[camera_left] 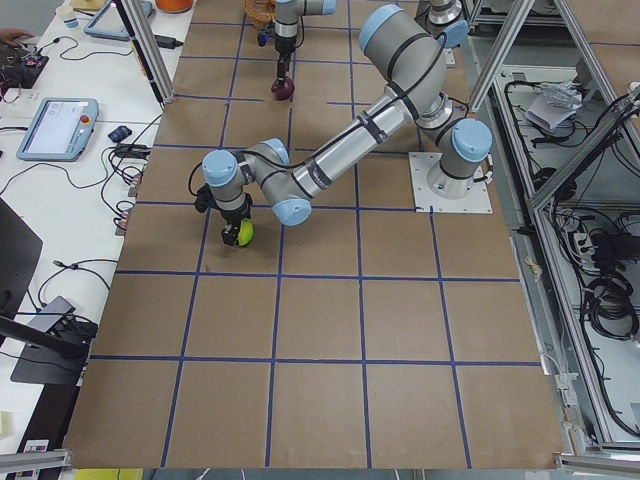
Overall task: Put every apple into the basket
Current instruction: 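Grasp the dark red apple with right gripper while left grasps green apple, then place the dark red apple in the basket while left carries green apple centerward, then set the green apple at center, open left gripper and withdraw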
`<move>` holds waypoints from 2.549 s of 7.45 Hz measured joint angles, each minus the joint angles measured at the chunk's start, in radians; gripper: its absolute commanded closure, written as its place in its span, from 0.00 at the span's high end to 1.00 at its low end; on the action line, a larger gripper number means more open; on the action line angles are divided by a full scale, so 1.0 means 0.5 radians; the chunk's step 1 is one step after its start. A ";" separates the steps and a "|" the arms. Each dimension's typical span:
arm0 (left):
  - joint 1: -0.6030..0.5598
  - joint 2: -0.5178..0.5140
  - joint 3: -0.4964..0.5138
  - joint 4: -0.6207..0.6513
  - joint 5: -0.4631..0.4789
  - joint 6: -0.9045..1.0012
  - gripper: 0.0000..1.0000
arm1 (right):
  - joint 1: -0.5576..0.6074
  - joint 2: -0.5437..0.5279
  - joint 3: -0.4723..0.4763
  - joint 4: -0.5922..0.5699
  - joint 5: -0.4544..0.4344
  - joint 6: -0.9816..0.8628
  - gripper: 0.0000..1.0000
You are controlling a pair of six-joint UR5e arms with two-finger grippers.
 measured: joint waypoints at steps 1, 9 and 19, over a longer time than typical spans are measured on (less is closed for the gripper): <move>0.000 -0.010 0.001 0.000 -0.023 -0.004 0.93 | 0.020 0.027 0.002 -0.004 -0.061 -0.018 1.00; -0.230 0.238 -0.038 -0.246 -0.071 -0.146 0.01 | -0.001 0.058 -0.015 -0.096 -0.121 -0.129 0.51; -1.630 0.237 -0.187 0.138 -0.174 -2.512 0.13 | -1.517 -0.055 -0.156 0.100 -0.086 -2.068 1.00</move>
